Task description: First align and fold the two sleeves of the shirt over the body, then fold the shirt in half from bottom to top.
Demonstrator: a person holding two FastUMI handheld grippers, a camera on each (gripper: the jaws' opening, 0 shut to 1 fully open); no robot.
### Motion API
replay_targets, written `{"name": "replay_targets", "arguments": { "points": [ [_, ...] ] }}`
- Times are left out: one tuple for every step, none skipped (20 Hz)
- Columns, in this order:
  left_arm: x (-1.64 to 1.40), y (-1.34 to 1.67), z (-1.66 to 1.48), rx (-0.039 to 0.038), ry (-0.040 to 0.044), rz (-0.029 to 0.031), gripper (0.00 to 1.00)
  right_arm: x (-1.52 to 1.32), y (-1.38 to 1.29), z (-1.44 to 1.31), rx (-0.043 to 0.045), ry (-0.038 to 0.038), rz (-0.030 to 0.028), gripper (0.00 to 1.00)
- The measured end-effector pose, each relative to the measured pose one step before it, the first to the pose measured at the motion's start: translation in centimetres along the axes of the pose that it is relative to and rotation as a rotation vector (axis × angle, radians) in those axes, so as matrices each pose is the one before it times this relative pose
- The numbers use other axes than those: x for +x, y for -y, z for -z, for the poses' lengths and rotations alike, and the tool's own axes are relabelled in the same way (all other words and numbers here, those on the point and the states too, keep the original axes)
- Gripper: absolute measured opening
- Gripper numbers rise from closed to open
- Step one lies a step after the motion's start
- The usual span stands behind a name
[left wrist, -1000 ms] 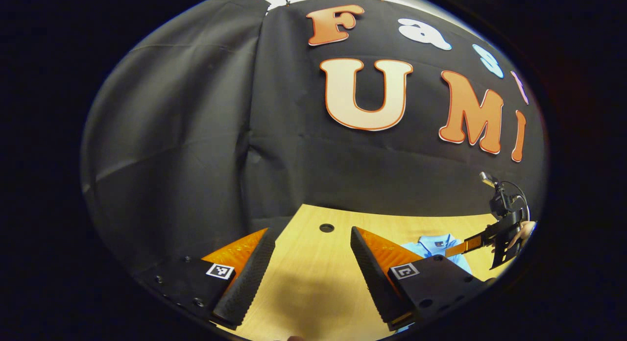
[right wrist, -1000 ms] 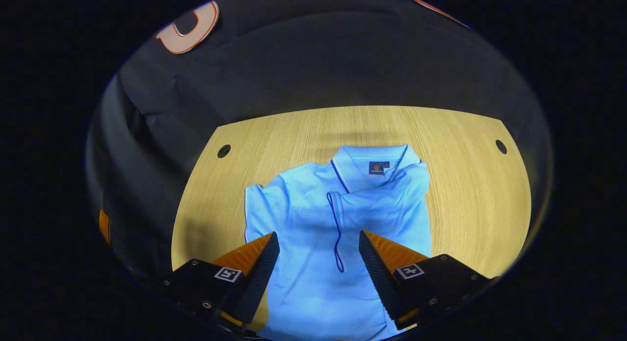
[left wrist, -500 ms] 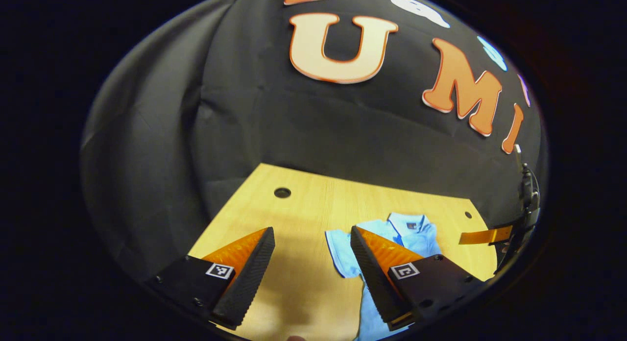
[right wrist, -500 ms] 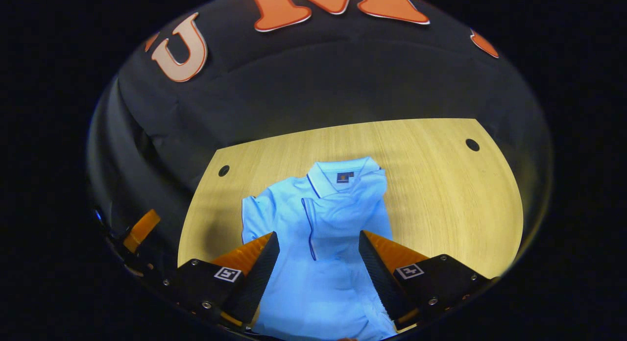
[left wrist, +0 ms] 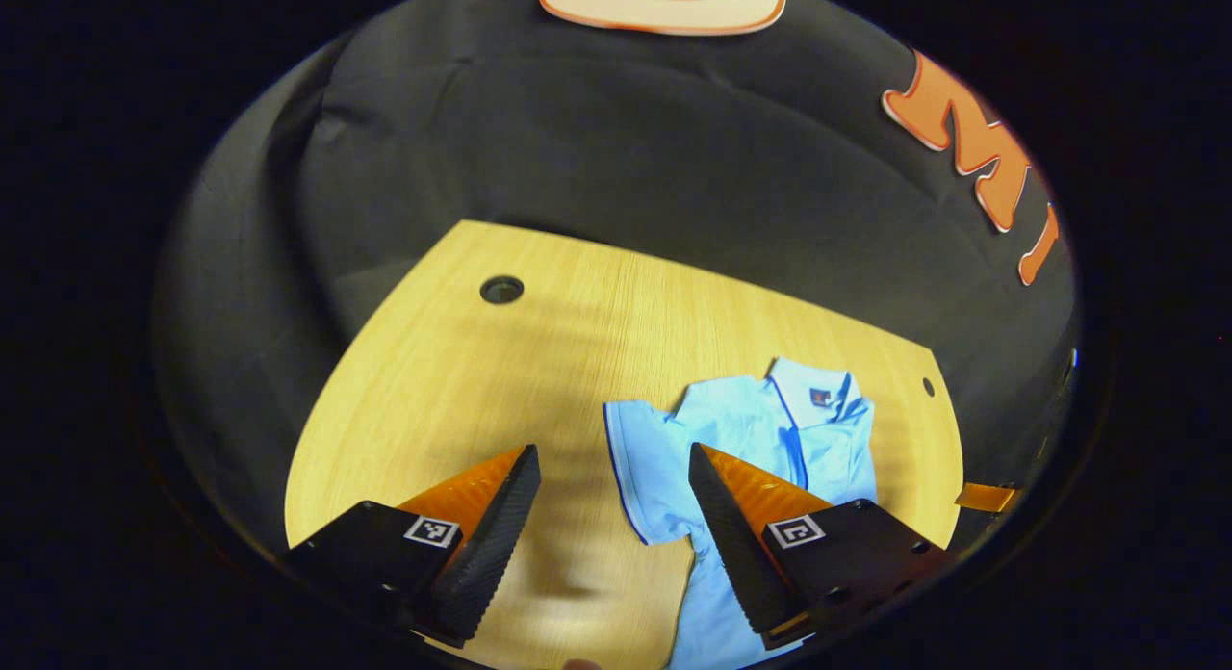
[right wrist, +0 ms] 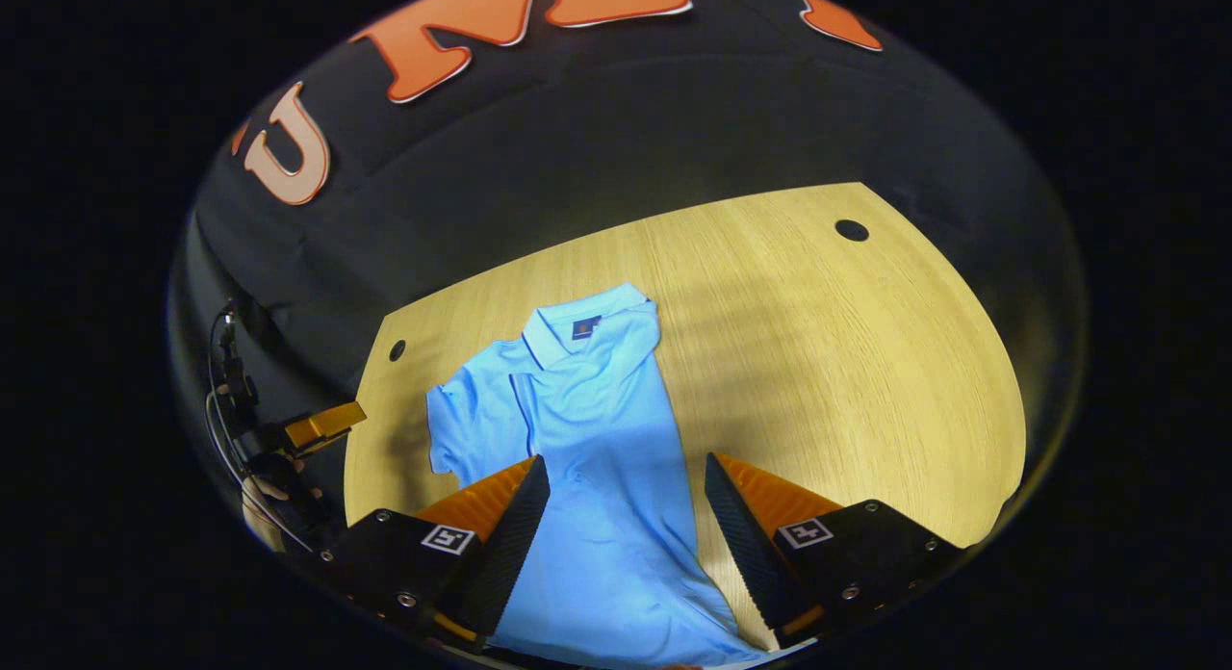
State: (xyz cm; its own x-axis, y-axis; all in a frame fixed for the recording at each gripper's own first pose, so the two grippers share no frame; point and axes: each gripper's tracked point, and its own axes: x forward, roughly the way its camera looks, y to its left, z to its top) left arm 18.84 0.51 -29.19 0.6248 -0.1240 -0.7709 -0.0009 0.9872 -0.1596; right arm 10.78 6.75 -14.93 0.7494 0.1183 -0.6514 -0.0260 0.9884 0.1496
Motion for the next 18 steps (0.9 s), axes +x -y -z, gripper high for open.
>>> {"name": "replay_targets", "arguments": {
  "points": [
    [1.099,0.205,0.762,-0.00275,-0.03503,0.00036,1.00,-0.099,1.033,0.066,0.00351,0.00517,0.01198,0.99],
    [0.971,0.431,0.388,-0.00719,-0.02695,0.00485,1.00,-0.097,0.748,0.051,0.00302,0.00381,0.01070,0.99],
    [0.795,0.336,0.542,-0.01109,-0.02415,0.00327,1.00,-0.085,0.547,-0.026,0.01103,0.00254,0.00462,0.99],
    [0.747,0.156,0.438,-0.00777,-0.02866,-0.00427,1.00,0.026,0.469,0.170,0.01541,-0.00296,-0.00120,0.99],
    [0.783,-0.139,0.450,0.00045,-0.02339,-0.01304,1.00,0.014,0.533,0.205,0.01481,-0.00335,0.00074,0.98],
    [0.849,0.112,0.327,-0.00051,-0.02033,-0.00761,1.00,0.010,0.646,0.237,0.01101,-0.00295,0.00453,0.98],
    [0.605,0.253,0.388,-0.00156,-0.01806,-0.00422,1.00,0.041,0.626,0.230,0.00881,-0.00331,0.00697,0.99],
    [0.524,-0.024,0.178,0.00281,-0.01787,-0.00665,1.00,0.027,0.536,0.174,0.01025,-0.00246,0.00570,0.99],
    [0.469,-0.212,0.350,0.00443,-0.01711,-0.01479,1.00,-0.010,0.492,0.209,0.01149,-0.00355,0.00332,0.99],
    [0.469,-0.277,0.087,0.00379,-0.01291,-0.01083,1.00,0.139,0.526,0.182,0.01312,-0.00277,0.00393,0.99],
    [0.331,-0.214,0.176,0.00290,-0.01334,-0.01239,1.00,0.016,0.430,0.087,0.01208,-0.00106,0.00377,0.99],
    [0.297,-0.214,0.207,0.00464,-0.01147,-0.01143,1.00,-0.014,0.359,0.089,0.00842,-0.00097,0.00212,0.99],
    [0.417,-0.276,0.049,0.00256,-0.00750,-0.01711,1.00,0.071,0.288,0.067,0.00578,-0.00059,0.00202,0.99],
    [0.277,-0.249,0.050,0.00091,-0.00732,-0.01240,1.00,0.052,0.144,0.116,0.00649,-0.00191,0.00010,0.99],
    [0.254,-0.158,0.151,-0.00055,-0.00531,-0.01010,1.00,-0.010,0.105,0.080,0.00778,-0.00216,-0.00181,0.99],
    [0.099,-0.189,0.092,0.00135,-0.00613,-0.01016,1.00,0.018,0.164,0.055,0.00694,-0.00200,-0.00162,0.99],
    [0.007,-0.027,-0.119,0.00751,0.00209,-0.00634,0.99,0.050,0.190,-0.031,0.00423,0.00005,0.00230,0.99],
    [0.111,-0.148,0.010,0.01023,-0.00632,-0.01095,1.00,-0.076,0.311,-0.002,0.00013,0.00026,0.00395,0.99]
  ]
}}
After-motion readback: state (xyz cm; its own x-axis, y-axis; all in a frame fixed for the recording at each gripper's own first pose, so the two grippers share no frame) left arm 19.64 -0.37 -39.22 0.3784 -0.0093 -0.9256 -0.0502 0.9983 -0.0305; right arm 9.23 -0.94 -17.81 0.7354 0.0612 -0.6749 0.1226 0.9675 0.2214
